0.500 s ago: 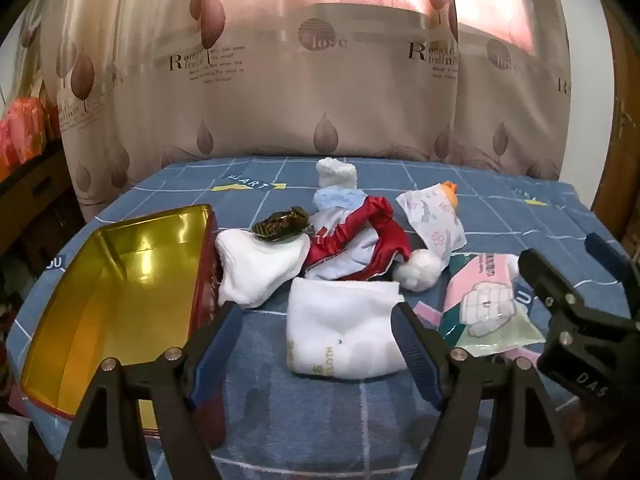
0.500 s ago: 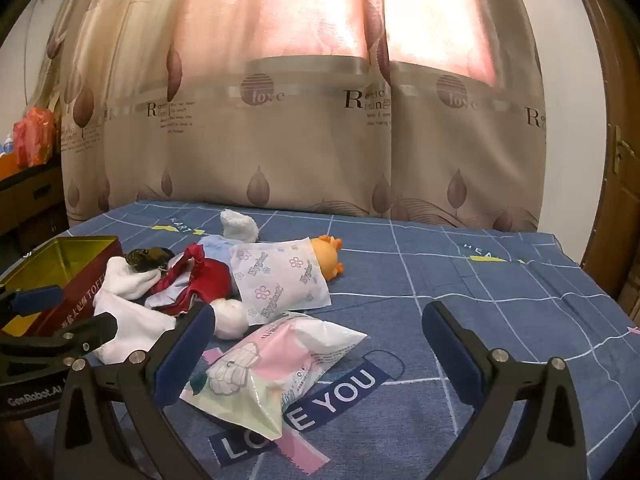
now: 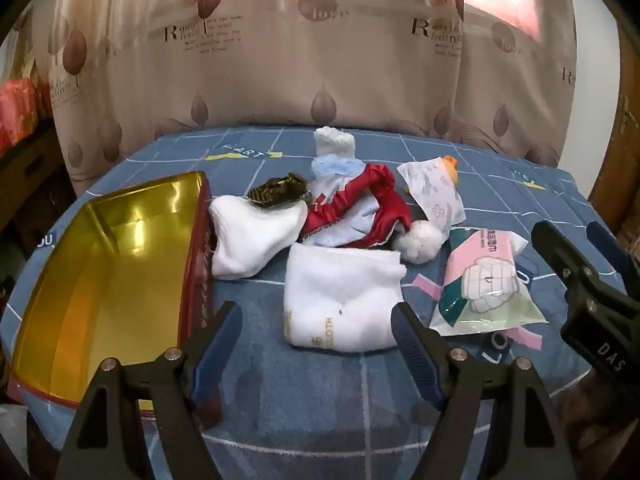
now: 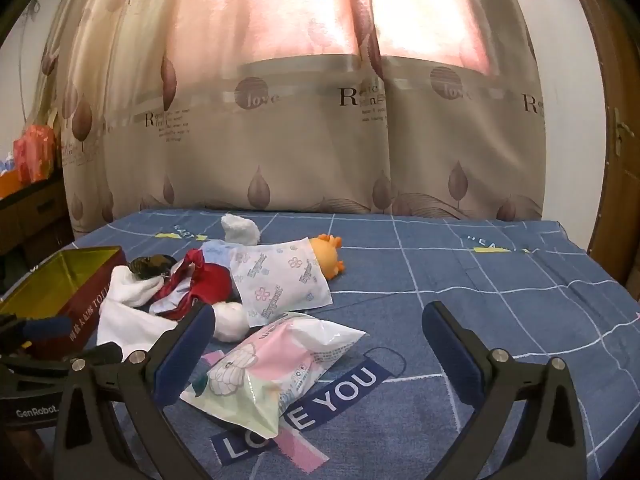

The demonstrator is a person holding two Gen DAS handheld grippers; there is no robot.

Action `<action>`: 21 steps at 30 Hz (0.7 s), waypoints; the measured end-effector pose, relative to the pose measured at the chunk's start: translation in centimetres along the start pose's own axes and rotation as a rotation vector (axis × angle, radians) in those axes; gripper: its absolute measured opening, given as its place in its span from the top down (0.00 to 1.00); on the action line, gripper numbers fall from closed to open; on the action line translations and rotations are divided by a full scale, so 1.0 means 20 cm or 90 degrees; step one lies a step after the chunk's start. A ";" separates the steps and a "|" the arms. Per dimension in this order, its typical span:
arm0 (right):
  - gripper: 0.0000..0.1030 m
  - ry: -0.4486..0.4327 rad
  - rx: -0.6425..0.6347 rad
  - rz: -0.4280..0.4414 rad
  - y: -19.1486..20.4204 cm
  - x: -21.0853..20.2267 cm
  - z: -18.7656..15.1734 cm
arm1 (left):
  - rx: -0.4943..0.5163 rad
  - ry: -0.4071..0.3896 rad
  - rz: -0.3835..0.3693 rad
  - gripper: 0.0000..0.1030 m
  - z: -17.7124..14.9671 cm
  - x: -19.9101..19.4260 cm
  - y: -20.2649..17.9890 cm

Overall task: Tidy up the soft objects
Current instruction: 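Move the left gripper onto the white folded towel and grasp it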

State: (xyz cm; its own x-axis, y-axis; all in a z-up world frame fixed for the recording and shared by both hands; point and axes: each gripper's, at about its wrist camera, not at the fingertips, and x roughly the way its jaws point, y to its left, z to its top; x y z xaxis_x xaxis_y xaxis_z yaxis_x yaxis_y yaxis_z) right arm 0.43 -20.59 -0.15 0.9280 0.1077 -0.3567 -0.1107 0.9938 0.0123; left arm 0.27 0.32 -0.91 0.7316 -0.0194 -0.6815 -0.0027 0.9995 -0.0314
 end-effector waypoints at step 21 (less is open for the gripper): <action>0.00 0.002 0.057 0.046 -0.09 0.00 0.00 | 0.043 0.116 -0.039 0.23 0.13 0.24 -0.04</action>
State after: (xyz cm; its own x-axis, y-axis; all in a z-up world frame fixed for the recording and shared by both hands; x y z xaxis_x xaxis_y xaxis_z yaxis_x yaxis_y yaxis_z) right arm 0.52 -22.39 -0.23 0.9174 0.1793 -0.3552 -0.1451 0.9820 0.1210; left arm 5.57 -0.43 -2.33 0.5939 -0.0787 -0.8007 0.0887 0.9955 -0.0321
